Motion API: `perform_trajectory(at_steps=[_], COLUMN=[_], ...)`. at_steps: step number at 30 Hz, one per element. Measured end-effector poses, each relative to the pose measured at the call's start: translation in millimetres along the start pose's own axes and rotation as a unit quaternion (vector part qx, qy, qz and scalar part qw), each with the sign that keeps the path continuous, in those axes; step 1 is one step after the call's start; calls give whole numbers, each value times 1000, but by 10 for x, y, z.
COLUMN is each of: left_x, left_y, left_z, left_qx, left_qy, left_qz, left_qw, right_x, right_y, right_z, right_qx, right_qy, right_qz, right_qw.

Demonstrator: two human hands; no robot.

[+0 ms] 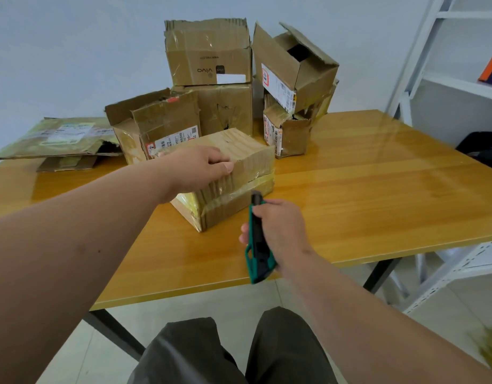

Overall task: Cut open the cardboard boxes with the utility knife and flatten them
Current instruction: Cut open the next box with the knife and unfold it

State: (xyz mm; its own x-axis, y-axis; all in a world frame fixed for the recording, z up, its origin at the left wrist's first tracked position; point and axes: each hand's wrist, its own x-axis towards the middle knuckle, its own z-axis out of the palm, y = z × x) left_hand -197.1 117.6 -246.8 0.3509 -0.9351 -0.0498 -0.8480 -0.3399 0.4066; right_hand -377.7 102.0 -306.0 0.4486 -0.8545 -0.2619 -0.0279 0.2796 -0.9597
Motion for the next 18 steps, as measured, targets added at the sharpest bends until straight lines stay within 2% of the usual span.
perform_trajectory(at_steps=[4,10,18], left_x=[25,33,65], left_y=[-11,-12,3], left_z=[3,-6,19], left_qx=[38,40,37], left_qy=[-8,-23,-19], left_qz=[6,9,6], left_qw=[999,999,999], right_x=[124,196,153], right_y=[-41,-42,-31], right_z=[-107,14,156], right_qx=[24,-16,-6], right_qy=[35,1,-4], right_qz=[-11,-3,15], right_qw=[999,1000,1000])
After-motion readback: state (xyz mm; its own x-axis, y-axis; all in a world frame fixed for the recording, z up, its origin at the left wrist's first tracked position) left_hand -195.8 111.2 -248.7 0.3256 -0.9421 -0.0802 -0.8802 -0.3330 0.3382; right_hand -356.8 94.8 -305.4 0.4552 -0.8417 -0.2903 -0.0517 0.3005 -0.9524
